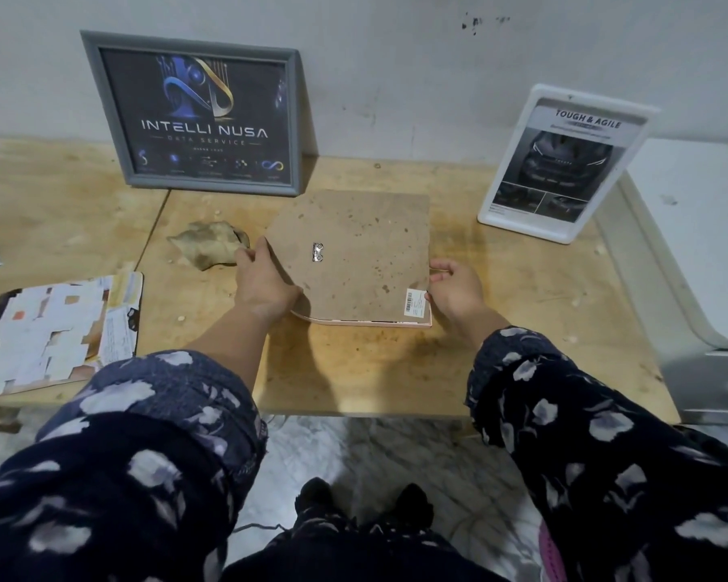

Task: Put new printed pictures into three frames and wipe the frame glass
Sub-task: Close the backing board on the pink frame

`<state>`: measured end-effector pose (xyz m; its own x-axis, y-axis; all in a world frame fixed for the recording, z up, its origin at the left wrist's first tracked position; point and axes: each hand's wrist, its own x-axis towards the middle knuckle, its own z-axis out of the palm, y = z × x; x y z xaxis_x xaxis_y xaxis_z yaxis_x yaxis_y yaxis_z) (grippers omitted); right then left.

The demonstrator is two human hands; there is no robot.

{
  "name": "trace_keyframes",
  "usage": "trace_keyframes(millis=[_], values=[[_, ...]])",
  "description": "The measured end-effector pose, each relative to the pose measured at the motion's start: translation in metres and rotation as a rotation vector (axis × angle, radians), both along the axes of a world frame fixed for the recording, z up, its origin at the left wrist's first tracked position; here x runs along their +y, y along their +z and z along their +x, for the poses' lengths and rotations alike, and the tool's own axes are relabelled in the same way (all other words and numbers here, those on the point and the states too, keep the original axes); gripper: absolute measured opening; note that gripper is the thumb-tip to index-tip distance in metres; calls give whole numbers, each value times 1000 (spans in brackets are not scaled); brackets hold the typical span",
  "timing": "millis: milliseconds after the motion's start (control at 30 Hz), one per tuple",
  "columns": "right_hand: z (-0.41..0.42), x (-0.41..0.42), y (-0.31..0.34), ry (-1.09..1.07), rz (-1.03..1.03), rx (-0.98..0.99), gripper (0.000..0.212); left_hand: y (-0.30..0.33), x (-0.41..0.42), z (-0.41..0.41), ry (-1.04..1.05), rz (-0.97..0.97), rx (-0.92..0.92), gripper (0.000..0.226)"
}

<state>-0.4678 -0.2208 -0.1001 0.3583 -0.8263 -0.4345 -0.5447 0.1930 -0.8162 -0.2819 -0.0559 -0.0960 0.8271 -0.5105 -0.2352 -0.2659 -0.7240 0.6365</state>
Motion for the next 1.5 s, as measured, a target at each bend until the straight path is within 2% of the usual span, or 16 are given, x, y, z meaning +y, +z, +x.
trace_keyframes(millis=[267,467,733,933,1000,1133,1200,1367,1500], values=[[0,-1,-8,64,-30,70,45,-2,-2,-4,8,81,-26,83],[3,2,-15,294,-238,313,71,-5,-5,-5,-12,200,-48,69],[9,1,-8,488,-349,566,34,-7,-7,-3,-49,298,-50,72],[15,-3,-2,540,-348,633,34,-2,-8,8,-109,439,-90,76],[16,-7,0,544,-342,613,40,3,-9,11,-130,499,-118,78],[21,-12,5,590,-332,605,77,7,-15,16,-196,589,-168,83],[26,-17,8,661,-319,659,85,8,-21,20,-251,632,-214,86],[33,-28,14,774,-356,855,72,8,-29,26,-366,747,-285,103],[39,-29,19,839,-477,958,47,3,-34,36,-584,695,-254,121]])
